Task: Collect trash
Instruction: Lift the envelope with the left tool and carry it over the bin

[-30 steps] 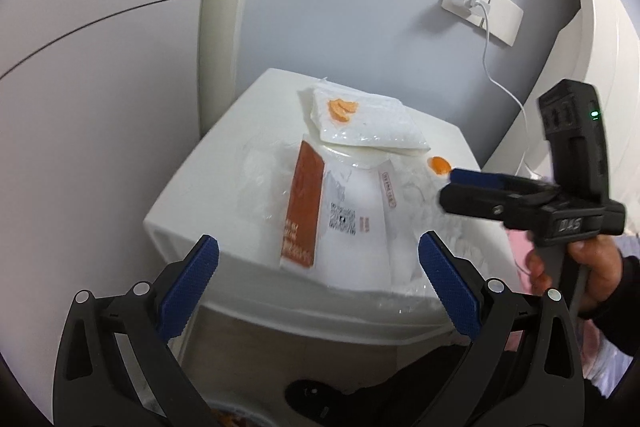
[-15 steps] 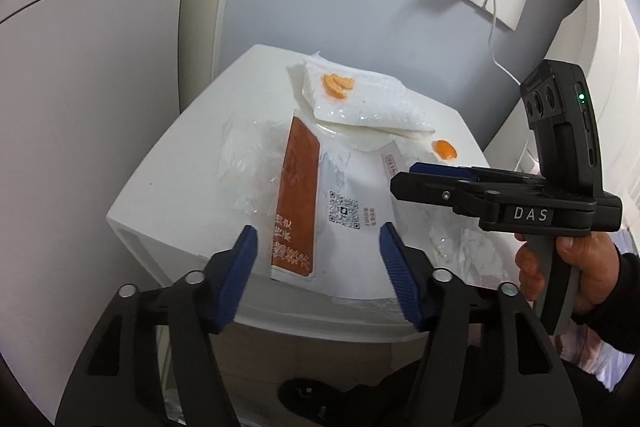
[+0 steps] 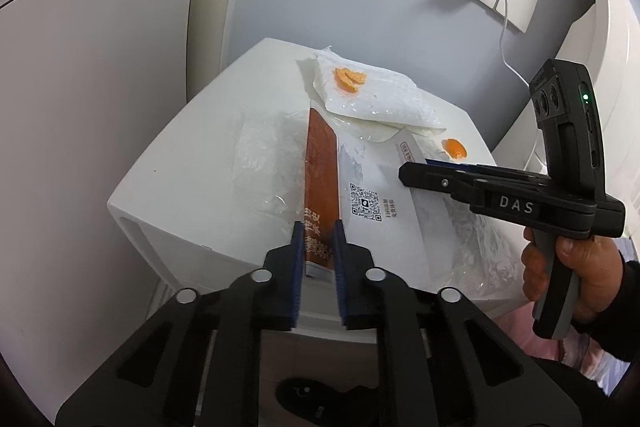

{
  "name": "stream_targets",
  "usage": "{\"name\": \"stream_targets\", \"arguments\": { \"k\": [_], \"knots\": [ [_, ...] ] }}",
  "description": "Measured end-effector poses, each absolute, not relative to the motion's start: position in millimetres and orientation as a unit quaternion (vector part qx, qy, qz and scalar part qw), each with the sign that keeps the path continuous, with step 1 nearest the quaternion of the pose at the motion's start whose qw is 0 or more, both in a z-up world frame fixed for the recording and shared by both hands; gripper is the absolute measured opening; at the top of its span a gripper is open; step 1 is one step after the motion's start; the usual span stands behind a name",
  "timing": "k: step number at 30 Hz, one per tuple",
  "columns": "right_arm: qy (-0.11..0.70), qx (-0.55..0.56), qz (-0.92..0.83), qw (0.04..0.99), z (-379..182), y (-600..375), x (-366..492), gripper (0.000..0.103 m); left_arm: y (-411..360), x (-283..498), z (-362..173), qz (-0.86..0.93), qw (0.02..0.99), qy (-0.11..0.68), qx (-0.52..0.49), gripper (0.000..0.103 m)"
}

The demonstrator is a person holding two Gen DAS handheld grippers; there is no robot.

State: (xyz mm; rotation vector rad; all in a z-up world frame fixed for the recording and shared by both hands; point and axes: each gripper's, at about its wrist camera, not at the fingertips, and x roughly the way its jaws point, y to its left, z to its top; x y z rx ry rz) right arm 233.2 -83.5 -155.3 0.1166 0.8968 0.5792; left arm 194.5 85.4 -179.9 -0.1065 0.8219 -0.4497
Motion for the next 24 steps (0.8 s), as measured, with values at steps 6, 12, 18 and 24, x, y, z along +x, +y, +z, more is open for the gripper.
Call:
{"name": "stream_targets", "arguments": {
  "k": [6,12,18,24],
  "knots": [
    [0.416,0.054,0.272,0.866,-149.9,-90.6,226.9,0.01,80.3,191.2,-172.0,-0.221,0.894,0.387,-0.047,0.005],
    [0.394,0.061,0.274,0.875,-133.2,-102.1,217.4,0.008,72.4,184.0,-151.3,-0.223,0.901,0.369,-0.039,0.004],
    [0.368,0.068,0.274,0.886,-106.6,-112.6,207.6,0.008,64.9,175.5,-124.3,-0.221,0.91,0.349,-0.033,0.004],
    [0.337,0.072,0.277,0.897,-75.2,-123.5,194.5,0.008,53.3,160.9,-92.6,-0.221,0.92,0.322,-0.028,0.004]
  ]
}}
